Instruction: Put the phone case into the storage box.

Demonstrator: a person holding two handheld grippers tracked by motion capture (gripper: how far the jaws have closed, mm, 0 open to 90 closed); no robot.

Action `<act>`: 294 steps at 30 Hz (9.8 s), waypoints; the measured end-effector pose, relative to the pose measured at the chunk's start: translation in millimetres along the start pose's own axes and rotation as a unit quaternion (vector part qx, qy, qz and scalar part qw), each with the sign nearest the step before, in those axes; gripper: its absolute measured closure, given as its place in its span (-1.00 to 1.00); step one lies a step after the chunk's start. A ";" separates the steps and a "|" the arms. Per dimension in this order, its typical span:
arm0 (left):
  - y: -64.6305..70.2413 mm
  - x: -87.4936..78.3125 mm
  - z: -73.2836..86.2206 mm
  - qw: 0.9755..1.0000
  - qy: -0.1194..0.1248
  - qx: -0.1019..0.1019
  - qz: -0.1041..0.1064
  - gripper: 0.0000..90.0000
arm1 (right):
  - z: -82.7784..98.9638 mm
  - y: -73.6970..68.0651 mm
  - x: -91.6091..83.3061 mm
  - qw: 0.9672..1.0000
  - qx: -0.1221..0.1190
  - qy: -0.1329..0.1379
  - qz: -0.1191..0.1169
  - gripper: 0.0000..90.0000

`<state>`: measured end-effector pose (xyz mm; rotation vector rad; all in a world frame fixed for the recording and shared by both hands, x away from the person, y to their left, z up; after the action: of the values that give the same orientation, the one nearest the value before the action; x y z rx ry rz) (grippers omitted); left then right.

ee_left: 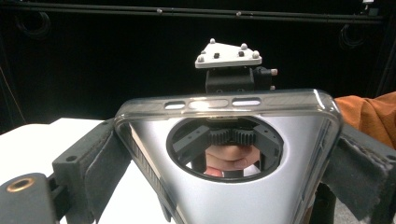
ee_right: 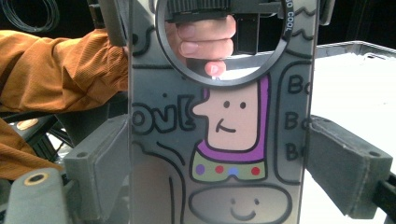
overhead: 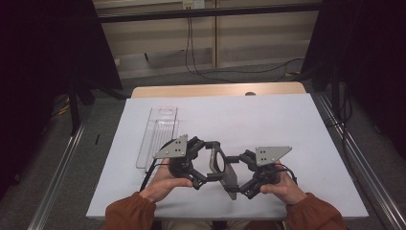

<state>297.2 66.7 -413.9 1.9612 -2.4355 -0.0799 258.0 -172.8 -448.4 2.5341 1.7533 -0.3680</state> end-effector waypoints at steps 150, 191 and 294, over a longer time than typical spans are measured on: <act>-38.1 -158.8 -87.4 0.914 -0.027 -0.033 -0.404 -0.75 | 41.9 -2.8 -113.6 0.904 0.050 0.034 0.423 -1.00; -120.9 -151.2 -39.7 0.866 -0.066 -0.057 -0.492 -0.75 | 43.6 -2.3 -109.6 0.912 0.035 0.033 0.408 -1.00; -201.6 -147.7 -3.1 0.823 -0.114 -0.147 -0.538 -0.89 | 46.1 0.1 -110.0 0.917 0.036 0.022 0.397 -1.00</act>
<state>525.7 168.0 -417.3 2.9318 -0.9469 -0.6628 213.5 -281.4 -469.5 3.0231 0.5874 -0.3206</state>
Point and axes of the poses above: each handheld gripper's, and its own axes: x roughly forward along the jaws, z roughly out of its underside, y roughly to its right, the point moved 1 cm from there along x, roughly forward along the jaws, and after that the axes turned 9 degrees about z, right-handed, at the moved point
